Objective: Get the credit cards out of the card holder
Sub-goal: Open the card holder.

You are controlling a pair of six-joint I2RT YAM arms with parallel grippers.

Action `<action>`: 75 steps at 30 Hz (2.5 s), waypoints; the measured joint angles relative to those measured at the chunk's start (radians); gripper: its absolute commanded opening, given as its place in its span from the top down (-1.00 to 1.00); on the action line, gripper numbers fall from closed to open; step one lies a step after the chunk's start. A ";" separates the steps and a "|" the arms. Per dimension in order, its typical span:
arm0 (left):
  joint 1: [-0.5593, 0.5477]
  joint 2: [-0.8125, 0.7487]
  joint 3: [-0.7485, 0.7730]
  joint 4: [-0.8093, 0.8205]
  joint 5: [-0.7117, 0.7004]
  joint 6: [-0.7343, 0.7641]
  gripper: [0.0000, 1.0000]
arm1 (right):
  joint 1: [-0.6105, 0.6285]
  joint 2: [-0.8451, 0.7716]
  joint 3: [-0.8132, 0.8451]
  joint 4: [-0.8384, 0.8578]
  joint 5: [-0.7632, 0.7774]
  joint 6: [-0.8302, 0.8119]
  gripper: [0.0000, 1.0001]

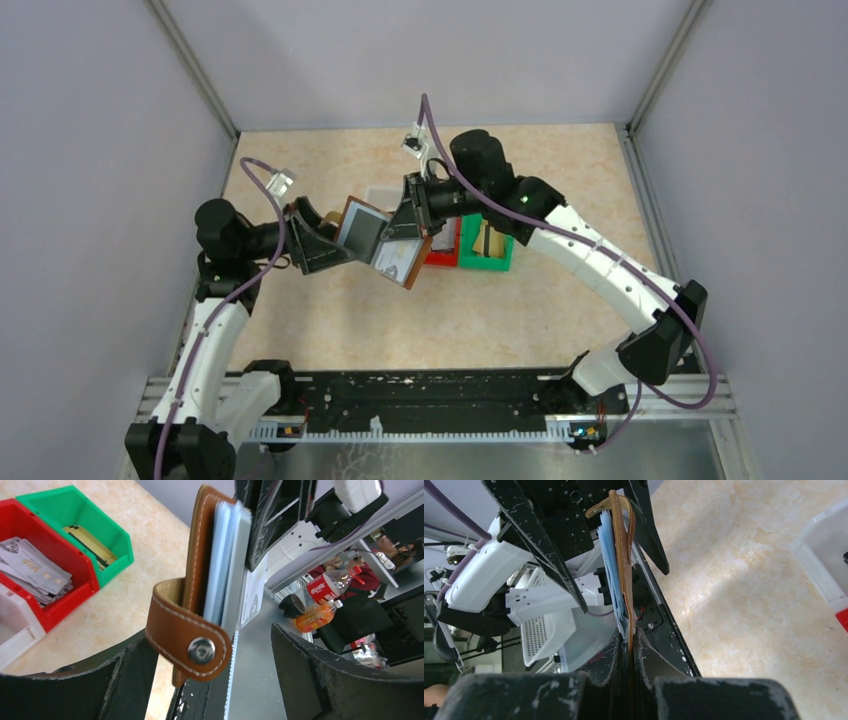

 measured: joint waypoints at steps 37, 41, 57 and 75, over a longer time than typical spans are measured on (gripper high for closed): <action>0.000 -0.018 0.029 0.435 -0.018 -0.499 0.35 | -0.023 -0.090 -0.253 0.430 -0.167 0.225 1.00; 0.000 -0.012 0.027 0.494 -0.016 -0.571 0.43 | -0.023 -0.092 -0.266 0.479 -0.185 0.241 1.00; 0.000 0.009 0.023 0.550 -0.003 -0.675 0.45 | -0.023 -0.114 -0.319 0.563 -0.211 0.250 1.00; 0.000 0.027 0.028 0.481 0.002 -0.633 0.15 | -0.023 -0.148 -0.357 0.615 -0.235 0.250 1.00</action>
